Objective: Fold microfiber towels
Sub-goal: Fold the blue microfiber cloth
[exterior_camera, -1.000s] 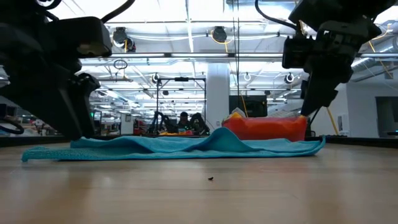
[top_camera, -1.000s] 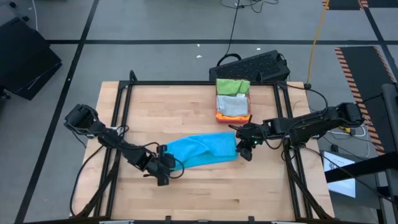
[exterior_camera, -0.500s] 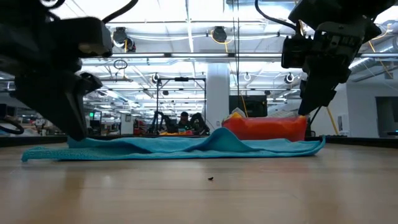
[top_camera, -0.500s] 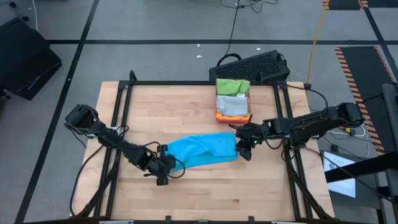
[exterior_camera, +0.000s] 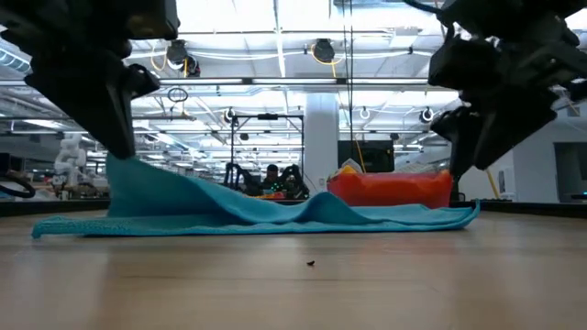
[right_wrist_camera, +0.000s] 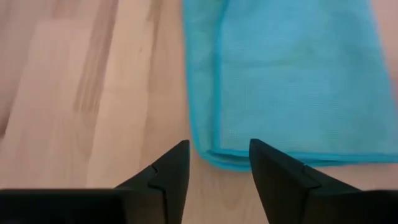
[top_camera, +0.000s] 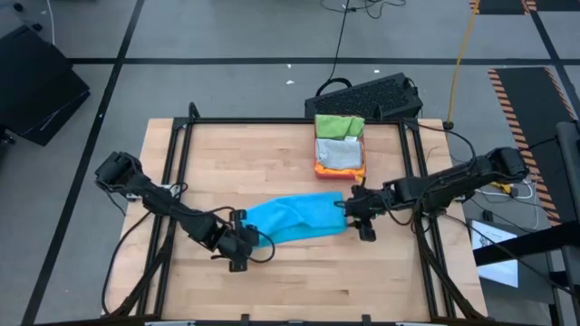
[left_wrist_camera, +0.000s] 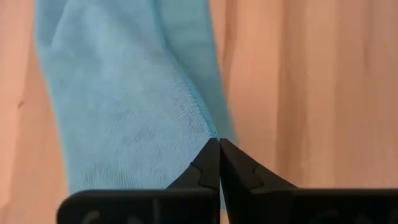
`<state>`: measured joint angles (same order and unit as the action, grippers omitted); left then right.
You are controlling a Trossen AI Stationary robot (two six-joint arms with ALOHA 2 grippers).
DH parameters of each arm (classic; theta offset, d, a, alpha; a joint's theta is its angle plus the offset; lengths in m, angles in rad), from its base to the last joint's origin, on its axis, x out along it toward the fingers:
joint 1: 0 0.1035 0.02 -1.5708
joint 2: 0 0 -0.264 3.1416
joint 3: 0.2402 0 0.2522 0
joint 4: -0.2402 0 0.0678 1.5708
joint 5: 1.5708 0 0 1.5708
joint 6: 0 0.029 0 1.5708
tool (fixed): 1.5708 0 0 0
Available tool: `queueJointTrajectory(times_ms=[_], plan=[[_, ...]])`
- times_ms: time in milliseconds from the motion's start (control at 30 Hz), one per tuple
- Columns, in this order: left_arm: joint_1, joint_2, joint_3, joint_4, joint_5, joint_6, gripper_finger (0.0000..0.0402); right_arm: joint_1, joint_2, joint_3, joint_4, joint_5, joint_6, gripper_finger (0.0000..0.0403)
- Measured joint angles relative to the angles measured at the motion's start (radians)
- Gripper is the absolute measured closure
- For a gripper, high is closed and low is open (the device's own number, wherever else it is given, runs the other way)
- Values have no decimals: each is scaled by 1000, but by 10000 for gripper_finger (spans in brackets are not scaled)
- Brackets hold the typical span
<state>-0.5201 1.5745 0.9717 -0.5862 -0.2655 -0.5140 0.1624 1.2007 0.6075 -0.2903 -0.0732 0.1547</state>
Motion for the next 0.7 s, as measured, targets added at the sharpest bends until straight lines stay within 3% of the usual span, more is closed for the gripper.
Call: queueJointTrajectory(times_ms=[333,700], plan=[[0,0,48,-107,2,-11,397,43,168,0,160,25,20,234],[-20,0,116,-156,-4,-8,397,45,184,0,167,47,70,234]])
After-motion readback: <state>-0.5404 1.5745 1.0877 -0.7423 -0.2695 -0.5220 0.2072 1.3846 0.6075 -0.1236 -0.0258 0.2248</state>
